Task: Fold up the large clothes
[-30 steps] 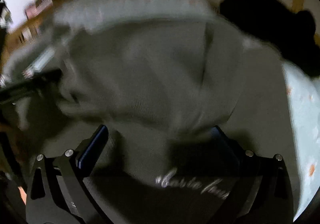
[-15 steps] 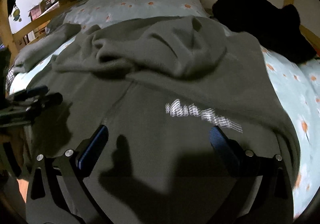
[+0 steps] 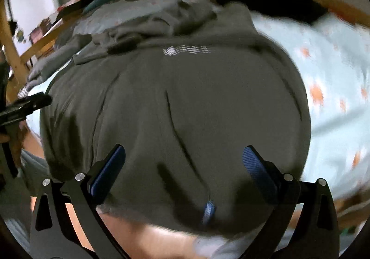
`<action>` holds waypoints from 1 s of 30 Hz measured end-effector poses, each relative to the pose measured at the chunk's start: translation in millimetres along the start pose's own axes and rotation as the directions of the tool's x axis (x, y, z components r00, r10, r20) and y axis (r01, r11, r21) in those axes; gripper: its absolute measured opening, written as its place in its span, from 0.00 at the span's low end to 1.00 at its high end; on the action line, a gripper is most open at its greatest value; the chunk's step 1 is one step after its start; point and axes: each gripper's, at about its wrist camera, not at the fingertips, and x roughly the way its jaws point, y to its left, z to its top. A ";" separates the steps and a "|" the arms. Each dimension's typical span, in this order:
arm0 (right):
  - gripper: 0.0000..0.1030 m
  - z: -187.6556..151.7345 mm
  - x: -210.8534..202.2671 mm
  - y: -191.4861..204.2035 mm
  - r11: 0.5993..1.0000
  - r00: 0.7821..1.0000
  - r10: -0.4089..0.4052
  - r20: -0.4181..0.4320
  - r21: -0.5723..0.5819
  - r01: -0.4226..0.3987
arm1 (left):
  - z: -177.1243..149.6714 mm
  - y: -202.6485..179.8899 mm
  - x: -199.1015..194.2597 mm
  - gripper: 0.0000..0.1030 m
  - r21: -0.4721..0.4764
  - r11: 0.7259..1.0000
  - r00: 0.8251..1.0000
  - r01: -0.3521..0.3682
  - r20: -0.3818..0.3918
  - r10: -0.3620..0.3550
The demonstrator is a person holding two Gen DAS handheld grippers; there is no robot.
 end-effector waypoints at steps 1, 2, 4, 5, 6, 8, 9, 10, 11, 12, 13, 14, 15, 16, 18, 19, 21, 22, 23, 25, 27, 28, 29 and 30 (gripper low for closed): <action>0.97 -4.0 -2.5 0.6 1.000 1.000 -0.005 -0.005 -0.002 0.005 | -4.8 2.0 -3.5 0.95 -0.011 1.000 1.000 -0.003 -0.001 0.003; 0.97 -7.2 -7.3 3.3 1.000 1.000 -0.016 0.011 -0.014 0.016 | -10.1 8.4 -5.4 0.95 -0.032 0.999 1.000 -0.008 -0.011 0.008; 0.97 -12.4 -14.3 8.3 0.999 0.999 -0.022 0.033 -0.025 0.023 | -18.3 16.8 -7.6 0.95 -0.072 0.997 1.000 -0.005 -0.026 0.003; 0.97 -16.3 -16.5 11.2 0.999 0.999 -0.016 0.036 -0.030 0.017 | -21.9 19.9 -9.0 0.95 -0.084 0.996 1.000 0.000 -0.026 -0.002; 0.97 -18.8 -17.3 13.4 0.999 0.999 -0.017 0.035 -0.033 0.018 | -26.0 22.4 -10.2 0.95 -0.091 0.996 1.000 -0.001 -0.025 -0.001; 0.97 -28.7 -17.5 16.1 0.998 0.999 -0.033 0.026 -0.047 0.035 | -36.3 24.6 -10.6 0.95 -0.076 0.997 1.000 0.000 -0.031 -0.002; 0.97 -31.2 -17.0 15.8 0.998 0.999 -0.039 0.021 -0.054 0.040 | -40.5 24.8 -10.2 0.95 -0.060 0.998 0.999 0.015 -0.034 -0.017; 0.97 -35.9 -16.5 15.7 0.997 0.998 -0.053 0.019 -0.061 0.055 | -46.3 26.1 -9.8 0.95 -0.034 0.997 0.997 0.064 -0.036 -0.065; 0.97 -39.6 -16.7 14.6 0.995 0.997 -0.070 0.021 -0.065 0.071 | -51.7 28.3 -9.5 0.95 -0.014 0.994 0.994 0.107 -0.037 -0.107; 0.97 -42.3 -16.0 13.1 0.994 0.996 -0.086 0.021 -0.067 0.087 | -55.4 29.6 -8.6 0.95 -0.006 0.994 0.993 0.112 -0.045 -0.112; 0.97 -46.8 -14.8 10.6 0.992 0.994 -0.109 0.022 -0.069 0.110 | -61.5 34.4 -7.7 0.95 -0.005 0.996 0.995 0.088 -0.056 -0.088; 0.97 -50.6 -15.0 9.3 0.990 0.992 -0.123 0.026 -0.071 0.124 | -66.4 40.1 -8.0 0.95 -0.015 0.997 0.995 0.080 -0.061 -0.080; 0.97 -54.8 -14.8 7.3 0.986 0.989 -0.146 0.031 -0.076 0.148 | -71.3 47.6 -9.3 0.95 -0.039 0.996 0.994 0.083 -0.063 -0.085; 0.97 -58.2 -14.0 5.3 0.983 0.986 -0.162 0.030 -0.079 0.164 | -74.8 53.4 -9.9 0.95 -0.063 0.994 0.994 0.084 -0.063 -0.088; 0.97 -63.9 -12.4 1.1 0.981 0.983 -0.182 0.017 -0.063 0.183 | -81.9 68.4 -10.7 0.95 -0.121 0.988 0.992 0.099 -0.064 -0.108; 0.97 -66.4 -12.1 -0.6 0.981 0.983 -0.184 0.015 -0.052 0.184 | -86.1 76.7 -10.3 0.95 -0.152 0.982 0.991 0.109 -0.064 -0.119; 0.97 -72.4 -10.7 -3.2 0.984 0.984 -0.178 0.003 -0.031 0.178 | -92.7 86.4 -6.5 0.95 -0.183 0.976 0.988 0.117 -0.075 -0.132; 0.97 -76.1 -9.6 -4.3 0.984 0.985 -0.175 -0.006 -0.020 0.174 | -96.9 90.5 -3.1 0.95 -0.194 0.975 0.988 0.110 -0.086 -0.128; 0.97 -79.2 -8.9 -4.8 0.985 0.985 -0.173 -0.011 -0.015 0.172 | -100.5 94.0 -0.7 0.95 -0.205 0.973 0.988 0.101 -0.092 -0.122; 0.97 -85.7 -8.4 -3.8 0.986 0.986 -0.165 -0.020 -0.008 0.165 | -107.6 101.2 5.0 0.95 -0.237 0.967 0.987 0.097 -0.103 -0.124; 0.97 -90.3 -8.8 -2.3 0.988 0.987 -0.156 -0.022 -0.009 0.156 | -111.5 105.9 9.0 0.95 -0.256 0.963 0.988 0.081 -0.109 -0.112; 0.97 -92.8 -8.8 -1.2 0.988 0.988 -0.152 -0.027 -0.011 0.152 | -113.0 108.2 13.6 0.95 -0.272 0.958 0.985 0.093 -0.113 -0.128; 0.97 -95.8 -8.0 -0.6 0.989 0.988 -0.149 -0.034 -0.009 0.149 | -114.3 109.7 18.6 0.95 -0.290 0.950 0.981 0.117 -0.118 -0.156; 0.97 -97.8 -7.6 -0.3 0.989 0.988 -0.147 -0.038 -0.005 0.147 | -115.4 110.5 25.4 0.95 -0.309 0.940 0.975 0.142 -0.123 -0.187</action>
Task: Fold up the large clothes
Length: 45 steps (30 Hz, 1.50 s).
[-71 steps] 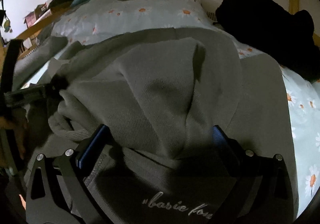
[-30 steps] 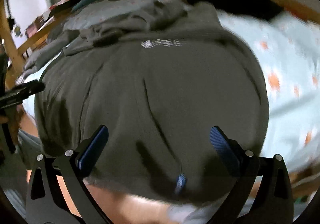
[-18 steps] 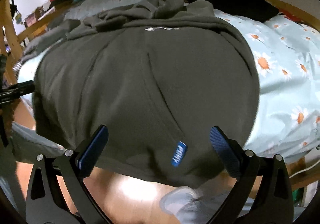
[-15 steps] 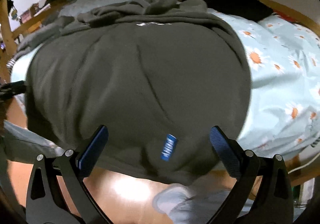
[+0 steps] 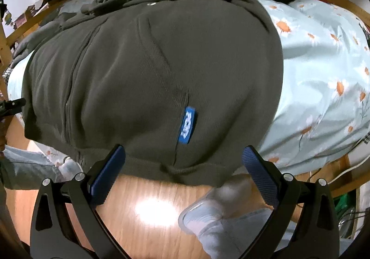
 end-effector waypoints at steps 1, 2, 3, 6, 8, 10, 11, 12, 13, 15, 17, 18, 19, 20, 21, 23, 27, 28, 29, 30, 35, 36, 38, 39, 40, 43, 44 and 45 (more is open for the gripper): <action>0.97 -2.6 1.1 -0.3 1.000 1.000 0.003 -0.006 0.009 -0.003 | 0.1 1.0 4.9 0.95 -0.010 1.000 1.000 0.010 -0.008 -0.010; 0.97 -5.1 2.3 -1.6 1.000 1.000 0.011 -0.013 0.022 -0.010 | 0.7 3.0 10.1 0.95 -0.030 0.999 1.000 0.024 -0.009 -0.024; 0.97 -6.0 3.0 -3.6 0.999 1.000 0.018 -0.017 0.035 -0.017 | 0.9 4.6 11.8 0.95 -0.062 0.998 1.000 0.026 -0.007 -0.027; 0.97 -10.7 -1.4 -16.4 0.995 0.999 0.040 -0.001 0.093 -0.039 | 0.7 3.6 13.6 0.94 -0.116 0.989 0.994 0.095 -0.050 -0.101; 0.97 -12.3 -4.3 -30.9 0.989 0.999 0.048 0.012 0.142 -0.049 | -0.7 -1.3 5.4 0.75 -0.112 0.987 0.991 0.118 -0.042 -0.123; 0.97 -14.9 -3.1 -51.7 0.977 0.999 0.051 0.013 0.207 -0.053 | -2.2 -4.8 -0.8 0.26 -0.107 0.986 0.989 0.126 -0.061 -0.133; 0.97 -14.6 -0.9 -58.8 0.973 0.998 0.057 0.012 0.224 -0.058 | -2.6 -4.4 -4.2 0.21 -0.124 0.978 0.983 0.166 -0.061 -0.174; 0.97 -15.4 3.0 -69.4 0.966 0.997 0.081 0.012 0.245 -0.081 | -2.7 -3.6 -8.2 0.21 -0.139 0.971 0.977 0.194 -0.059 -0.203; 0.97 -15.8 6.9 -77.2 0.959 0.996 0.093 0.009 0.267 -0.093 | -2.6 -5.0 -12.0 0.20 -0.136 0.969 0.975 0.207 -0.056 -0.216; 0.97 -14.8 15.8 -88.0 0.945 0.991 0.136 0.006 0.299 -0.131 | -1.2 -14.7 -20.2 0.17 -0.092 0.968 0.969 0.236 -0.048 -0.241; 0.97 -12.2 26.9 -90.1 0.938 0.982 0.188 -0.003 0.298 -0.178 | -1.3 -21.8 -24.1 0.16 -0.071 0.961 0.961 0.268 -0.048 -0.271; 0.97 -9.8 36.0 -87.9 0.939 0.977 0.214 -0.019 0.278 -0.201 | -1.0 -25.2 -25.5 0.15 -0.063 0.957 0.957 0.282 -0.047 -0.285; 0.97 -7.7 44.7 -84.1 0.942 0.973 0.228 -0.039 0.260 -0.211 | -0.8 -30.0 -26.2 0.15 -0.058 0.954 0.953 0.295 -0.047 -0.298; 0.97 -6.2 51.2 -80.1 0.945 0.970 0.237 -0.057 0.245 -0.216 | -1.3 -33.6 -27.0 0.15 -0.050 0.952 0.951 0.302 -0.050 -0.304; 0.97 -5.1 62.4 -72.8 0.949 0.965 0.250 -0.084 0.219 -0.227 | -2.8 -33.8 -29.3 0.15 -0.042 0.951 0.950 0.305 -0.051 -0.307; 0.97 -5.3 77.9 -60.8 0.930 0.938 0.329 -0.109 0.208 -0.302 | -4.8 -32.1 -33.0 0.15 -0.036 0.952 0.951 0.303 -0.060 -0.305; 0.62 -5.8 72.8 -44.1 0.778 0.797 0.598 -0.081 0.296 -0.554 | -11.5 -16.8 -21.3 0.15 -0.061 0.968 0.964 0.243 -0.099 -0.249; 0.51 -2.8 65.0 -41.1 0.752 0.769 0.636 -0.066 0.280 -0.597 | -11.2 -13.6 -17.7 0.16 -0.071 0.969 0.965 0.235 -0.103 -0.241; 0.39 -0.2 58.1 -42.8 0.671 0.697 0.717 -0.020 0.290 -0.682 | -11.1 -11.0 -13.9 0.16 -0.081 0.971 0.967 0.226 -0.104 -0.234; 0.34 0.8 57.1 -46.3 0.620 0.655 0.756 0.014 0.309 -0.721 | -12.2 -6.7 -8.6 0.19 -0.099 0.970 0.967 0.222 -0.108 -0.232; 0.84 -0.3 89.5 -55.9 0.821 0.854 0.511 -0.095 0.347 -0.453 | -15.9 4.2 21.6 0.80 -0.151 0.982 0.977 0.109 -0.166 -0.134; 0.89 -3.3 94.1 -57.6 0.831 0.875 0.477 -0.081 0.366 -0.420 | -17.2 5.1 27.9 0.80 -0.154 0.986 0.980 0.068 -0.175 -0.095; 0.82 -2.2 97.8 -55.2 0.787 0.846 0.531 -0.045 0.396 -0.473 | -19.3 4.4 38.8 0.80 -0.164 0.982 0.972 0.094 -0.198 -0.126; 0.68 -0.9 96.1 -54.3 0.751 0.817 0.576 -0.014 0.403 -0.523 | -19.6 2.0 41.2 0.75 -0.157 0.981 0.967 0.117 -0.209 -0.149; 0.41 1.8 93.3 -52.6 0.697 0.768 0.641 0.014 0.408 -0.589 | -19.3 -3.3 40.0 0.46 -0.131 0.982 0.966 0.134 -0.205 -0.159; 0.26 10.1 75.4 -49.6 0.569 0.646 0.756 0.102 0.384 -0.727 | -18.2 -12.9 26.0 0.22 -0.090 0.974 0.960 0.208 -0.171 -0.221; 0.22 11.3 69.5 -52.4 0.499 0.587 0.794 0.159 0.382 -0.778 | -18.6 -13.4 21.6 0.22 -0.082 0.972 0.961 0.219 -0.157 -0.229; 0.22 11.9 65.4 -56.4 0.461 0.559 0.804 0.200 0.385 -0.800 | -18.2 -13.1 15.6 0.22 -0.086 0.966 0.957 0.245 -0.137 -0.255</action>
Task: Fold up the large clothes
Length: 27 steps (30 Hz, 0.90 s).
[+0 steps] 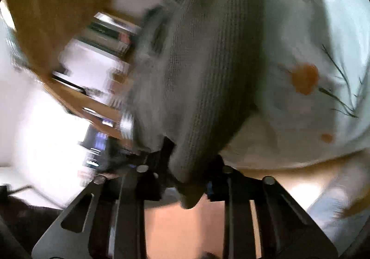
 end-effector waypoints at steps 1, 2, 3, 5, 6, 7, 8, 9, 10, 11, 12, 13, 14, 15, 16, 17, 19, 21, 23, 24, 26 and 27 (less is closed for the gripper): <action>0.22 2.0 -5.2 -1.2 1.000 0.999 0.016 0.032 0.019 -0.017 | 0.4 0.5 -2.0 0.22 -0.014 1.000 1.000 0.019 0.012 -0.019; 0.22 1.1 -8.7 -3.5 0.999 0.999 0.006 0.049 0.032 -0.008 | 0.5 4.2 -4.1 0.22 -0.034 0.999 0.999 0.039 0.025 -0.038; 0.22 2.6 -11.3 -10.2 0.998 0.997 -0.034 0.068 0.057 0.030 | 0.8 8.1 -4.4 0.22 -0.051 0.998 0.999 0.044 0.030 -0.042; 0.35 3.1 -7.3 -22.1 0.990 0.994 -0.085 0.067 0.121 0.076 | -1.7 20.0 1.8 0.24 -0.102 0.994 0.999 0.037 0.007 -0.037; 0.45 2.0 -5.7 -23.0 0.988 0.995 -0.081 0.063 0.134 0.072 | -2.4 24.3 7.3 0.27 -0.125 0.992 0.999 0.036 -0.013 -0.038; 0.79 2.4 -3.1 -24.2 0.987 0.995 -0.070 0.070 0.150 0.058 | -2.4 26.6 9.1 0.32 -0.134 0.991 0.999 0.030 -0.015 -0.032; 0.85 2.2 -2.7 -24.6 0.985 0.996 -0.047 0.081 0.168 0.033 | -2.6 27.7 11.7 0.34 -0.133 0.991 0.999 0.030 -0.016 -0.032; 0.78 3.5 -1.9 -22.5 0.985 0.995 -0.022 0.098 0.171 0.005 | -2.0 27.1 13.7 0.34 -0.123 0.992 0.999 0.037 -0.018 -0.040; 0.43 5.2 -2.9 -18.5 0.988 0.993 -0.046 0.109 0.151 0.029 | -0.3 25.8 12.3 0.28 -0.113 0.993 0.999 0.040 -0.016 -0.042; 0.17 4.9 -3.9 -17.0 0.988 0.991 -0.077 0.107 0.140 0.062 | 0.6 24.2 8.6 0.21 -0.104 0.993 0.998 0.056 -0.001 -0.056; 0.17 5.7 -5.3 -14.8 0.985 0.988 -0.113 0.103 0.141 0.098 | 1.4 24.4 4.0 0.21 -0.104 0.991 0.997 0.078 0.007 -0.078; 0.16 2.5 -5.1 -12.9 0.985 0.988 -0.117 0.103 0.137 0.102 | 1.2 23.1 1.4 0.21 -0.107 0.990 0.996 0.091 0.007 -0.091; 0.15 1.1 -8.3 -10.0 0.985 0.988 -0.116 0.099 0.136 0.102 | 0.6 20.5 -1.9 0.20 -0.106 0.989 0.995 0.100 0.008 -0.100; 0.15 0.6 -16.2 -9.1 0.985 0.989 -0.115 0.095 0.140 0.101 | -0.4 15.9 -5.1 0.19 -0.096 0.990 0.995 0.103 0.004 -0.103; 0.14 -1.7 -21.2 -6.2 0.985 0.991 -0.102 0.092 0.148 0.087 | -1.2 12.8 -7.5 0.19 -0.086 0.991 0.994 0.105 -0.001 -0.105; 0.14 -0.1 -27.8 -5.3 0.986 0.993 -0.083 0.089 0.149 0.069 | -2.0 9.1 -12.1 0.19 -0.075 0.991 0.994 0.107 -0.002 -0.107; 0.14 -4.6 -38.2 -0.3 0.988 0.995 -0.070 0.068 0.146 0.059 | -4.1 6.1 -21.0 0.19 -0.071 0.992 0.994 0.107 -0.006 -0.108; 0.14 -11.8 -42.3 0.6 0.986 0.998 -0.066 0.019 0.154 0.063 | -7.9 8.0 -23.0 0.19 -0.071 0.993 0.995 0.098 -0.030 -0.100; 0.15 -14.5 -32.5 1.5 0.986 0.997 -0.069 -0.016 0.149 0.071 | -12.5 7.2 -21.9 0.18 -0.048 0.996 0.996 0.073 -0.055 -0.076; 0.15 -16.6 -27.9 3.9 0.987 0.997 -0.074 -0.030 0.141 0.077 | -12.4 6.9 -22.5 0.18 -0.047 0.996 0.995 0.070 -0.062 -0.072; 0.14 -21.6 -28.1 13.3 0.992 0.999 -0.045 -0.012 0.115 0.046 | -13.2 0.7 -26.6 0.18 -0.044 0.996 0.995 0.083 -0.051 -0.085; 0.14 -17.3 -33.0 20.6 0.994 1.000 0.006 0.028 0.111 -0.009 | -12.1 -3.4 -33.0 0.18 -0.037 0.995 0.995 0.094 -0.034 -0.095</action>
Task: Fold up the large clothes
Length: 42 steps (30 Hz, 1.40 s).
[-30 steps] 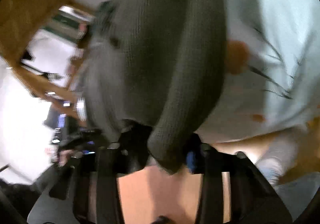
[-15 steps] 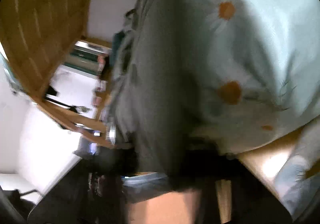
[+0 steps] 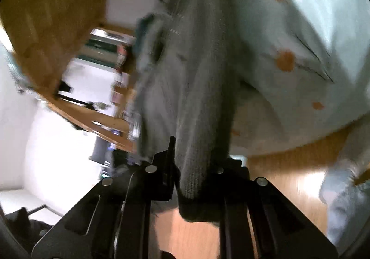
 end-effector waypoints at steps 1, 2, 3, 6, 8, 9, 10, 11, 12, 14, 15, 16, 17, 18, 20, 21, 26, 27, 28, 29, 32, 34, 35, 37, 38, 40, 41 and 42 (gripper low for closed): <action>0.14 3.5 -8.6 7.3 0.999 0.998 0.054 0.043 0.001 -0.054 | 1.7 -3.4 -8.6 0.18 0.002 1.000 1.000 0.021 0.018 -0.021; 0.14 5.4 -19.5 13.0 0.995 0.991 0.099 0.085 0.003 -0.099 | 2.5 -6.4 -15.8 0.18 -0.003 0.999 0.999 0.037 0.032 -0.037; 0.14 6.2 -28.0 19.0 0.991 0.985 0.130 0.112 0.001 -0.131 | 4.5 -7.5 -27.0 0.18 -0.012 0.998 0.997 0.061 0.051 -0.060; 0.14 9.9 -53.8 27.0 0.984 0.971 0.173 0.163 0.001 -0.176 | 7.6 -6.8 -49.3 0.18 -0.035 0.993 0.990 0.112 0.090 -0.109; 0.14 15.9 -57.3 29.0 0.985 0.971 0.171 0.165 0.000 -0.174 | 11.9 -6.4 -62.7 0.18 -0.038 0.990 0.985 0.138 0.113 -0.133; 0.14 17.0 -62.3 25.1 0.984 0.970 0.176 0.166 -0.003 -0.178 | 14.7 -8.5 -66.3 0.18 -0.027 0.990 0.983 0.136 0.125 -0.132; 0.14 18.4 -62.8 24.8 0.982 0.968 0.185 0.169 -0.005 -0.187 | 16.2 -9.8 -67.8 0.18 -0.016 0.991 0.983 0.133 0.131 -0.130; 0.14 23.6 -59.6 27.9 0.980 0.964 0.198 0.176 -0.012 -0.199 | 18.3 -13.4 -68.0 0.18 -0.003 0.992 0.983 0.126 0.135 -0.125; 0.14 29.1 -55.8 30.4 0.978 0.962 0.207 0.179 -0.014 -0.208 | 20.6 -17.1 -67.3 0.18 0.012 0.993 0.984 0.116 0.135 -0.117; 0.14 39.9 -50.7 40.4 0.976 0.960 0.216 0.177 -0.033 -0.213 | 27.6 -23.5 -66.7 0.18 0.044 0.995 0.986 0.093 0.136 -0.098; 0.14 48.5 -42.5 46.6 0.977 0.962 0.212 0.173 -0.044 -0.208 | 32.0 -29.0 -65.9 0.18 0.067 0.995 0.987 0.071 0.140 -0.079; 0.14 59.0 -41.8 49.8 0.978 0.964 0.208 0.167 -0.053 -0.202 | 36.6 -35.3 -66.3 0.18 0.086 0.995 0.988 0.054 0.143 -0.066; 0.14 67.0 -35.6 56.4 0.980 0.968 0.197 0.158 -0.065 -0.189 | 40.3 -38.4 -66.1 0.18 0.096 0.994 0.987 0.051 0.145 -0.064; 0.14 70.6 -35.3 57.3 0.980 0.970 0.192 0.149 -0.076 -0.183 | 46.0 -41.0 -66.6 0.18 0.104 0.993 0.986 0.049 0.151 -0.064; 0.14 84.6 -28.1 67.7 0.981 0.974 0.180 0.138 -0.104 -0.166 | 57.1 -46.0 -68.3 0.18 0.115 0.992 0.985 0.055 0.157 -0.073; 0.14 91.3 -24.2 74.6 0.980 0.974 0.178 0.137 -0.116 -0.163 | 61.7 -48.9 -69.5 0.18 0.122 0.991 0.984 0.055 0.163 -0.074; 0.14 131.1 -21.3 96.3 0.974 0.969 0.191 0.154 -0.156 -0.166 | 91.7 -64.7 -83.9 0.18 0.162 0.984 0.971 0.072 0.212 -0.106; 0.14 135.7 -20.9 98.2 0.973 0.969 0.190 0.157 -0.161 -0.164 | 97.5 -66.7 -86.6 0.18 0.167 0.983 0.969 0.073 0.223 -0.110; 0.14 142.3 -20.8 99.5 0.973 0.969 0.189 0.161 -0.165 -0.162 | 105.2 -68.9 -89.3 0.18 0.171 0.983 0.965 0.072 0.238 -0.112; 0.14 151.8 -20.2 101.5 0.971 0.966 0.199 0.166 -0.164 -0.172 | 110.9 -69.8 -90.9 0.18 0.171 0.982 0.962 0.075 0.246 -0.116; 0.14 173.7 -18.0 108.5 0.966 0.958 0.221 0.182 -0.175 -0.190 | 131.5 -72.7 -94.8 0.18 0.175 0.981 0.954 0.078 0.273 -0.125; 0.14 187.6 -14.4 114.6 0.963 0.954 0.233 0.189 -0.183 -0.199 | 146.6 -76.7 -94.7 0.18 0.183 0.980 0.950 0.073 0.286 -0.124; 0.14 196.0 -11.7 117.9 0.962 0.953 0.234 0.191 -0.190 -0.198 | 156.4 -79.9 -94.8 0.18 0.190 0.979 0.948 0.069 0.292 -0.124; 0.14 210.1 -6.1 123.6 0.960 0.952 0.237 0.192 -0.198 -0.199 | 174.8 -86.3 -96.2 0.18 0.205 0.977 0.945 0.065 0.302 -0.126; 0.14 221.4 -1.7 126.1 0.959 0.951 0.239 0.194 -0.200 -0.200 | 186.1 -89.6 -95.9 0.18 0.212 0.975 0.942 0.062 0.309 -0.128; 0.14 238.3 4.2 127.8 0.958 0.949 0.243 0.200 -0.202 -0.202 | 206.8 -95.1 -94.2 0.18 0.226 0.973 0.939 0.053 0.321 -0.126; 0.14 250.2 8.8 128.0 0.958 0.947 0.246 0.205 -0.198 -0.206 | 217.5 -96.7 -92.1 0.18 0.236 0.971 0.936 0.039 0.332 -0.118; 0.14 259.6 12.2 127.7 0.959 0.946 0.248 0.211 -0.192 -0.208 | 229.6 -96.2 -87.8 0.18 0.240 0.970 0.936 0.030 0.334 -0.112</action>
